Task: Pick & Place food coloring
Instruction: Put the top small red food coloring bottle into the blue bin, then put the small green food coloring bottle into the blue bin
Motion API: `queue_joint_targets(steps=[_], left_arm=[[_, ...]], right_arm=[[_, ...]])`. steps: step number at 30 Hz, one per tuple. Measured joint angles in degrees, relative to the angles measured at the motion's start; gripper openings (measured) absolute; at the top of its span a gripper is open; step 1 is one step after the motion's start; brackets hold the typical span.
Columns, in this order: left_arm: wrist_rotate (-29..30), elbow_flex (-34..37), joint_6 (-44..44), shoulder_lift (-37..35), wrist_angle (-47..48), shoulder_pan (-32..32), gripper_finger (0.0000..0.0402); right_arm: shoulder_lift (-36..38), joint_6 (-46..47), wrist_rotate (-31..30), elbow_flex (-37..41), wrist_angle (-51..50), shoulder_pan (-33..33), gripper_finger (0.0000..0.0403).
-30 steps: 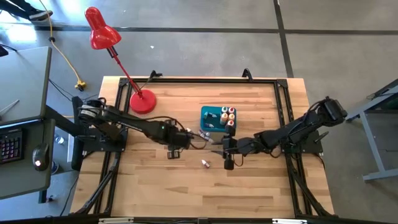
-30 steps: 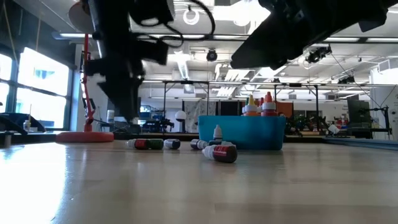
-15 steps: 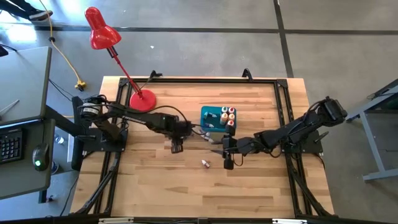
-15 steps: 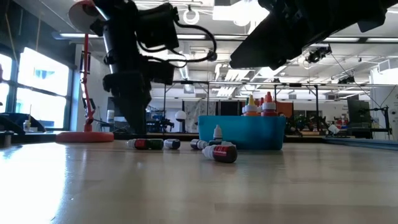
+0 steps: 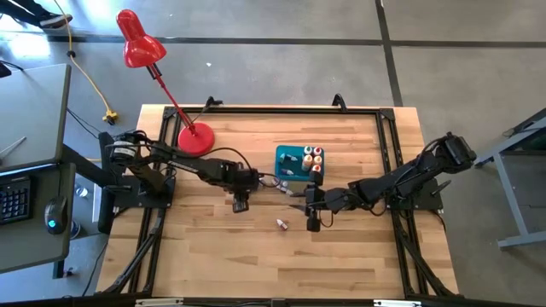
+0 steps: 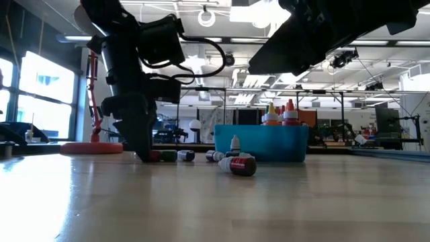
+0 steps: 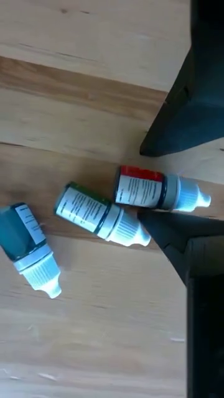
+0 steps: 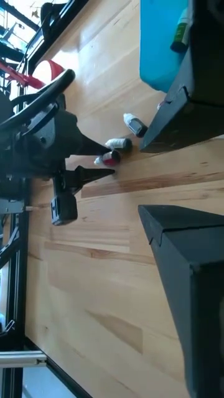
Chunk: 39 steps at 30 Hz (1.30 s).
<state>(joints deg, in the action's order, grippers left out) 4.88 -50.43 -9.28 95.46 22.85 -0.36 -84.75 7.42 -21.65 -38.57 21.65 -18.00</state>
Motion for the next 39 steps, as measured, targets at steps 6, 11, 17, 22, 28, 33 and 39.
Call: queue_joint_targets(steps=[6, 11, 17, 22, 28, 33, 39], left_arm=[[-0.06, -0.14, -1.63, 0.11, -0.79, -0.02, 0.0093], [-0.74, -2.93, -4.09, 0.26, -2.39, -0.02, 0.0057], [-0.54, -9.91, -0.82, 0.26, -2.08, -0.02, 0.0057], [5.52, -18.81, 9.25, 0.91, -3.35, 1.83, 0.0066], [1.53, -22.72, 12.06, 3.49, -8.14, 7.73, 0.0067], [0.10, -22.45, 8.40, 8.02, -9.30, 11.90, 0.0084], [-6.69, -22.75, 7.76, 11.21, -13.86, 13.55, 0.0123]], right_arm=[[0.00, -0.05, -0.04, 0.00, 0.00, 0.00, 0.0139], [0.00, -0.39, -0.04, 0.00, 0.00, 0.00, 0.0139], [0.00, -0.42, -0.04, 0.00, -0.02, 0.00, 0.0139], [0.00, -0.42, -0.04, 0.00, -0.05, 0.00, 0.0139], [0.02, -0.44, -0.01, 0.02, -0.28, 0.00, 0.0139], [0.07, -0.42, 0.17, 0.11, -1.00, 0.00, 0.0139], [0.07, -0.44, 0.01, 0.07, -2.14, 0.00, 0.0139]])
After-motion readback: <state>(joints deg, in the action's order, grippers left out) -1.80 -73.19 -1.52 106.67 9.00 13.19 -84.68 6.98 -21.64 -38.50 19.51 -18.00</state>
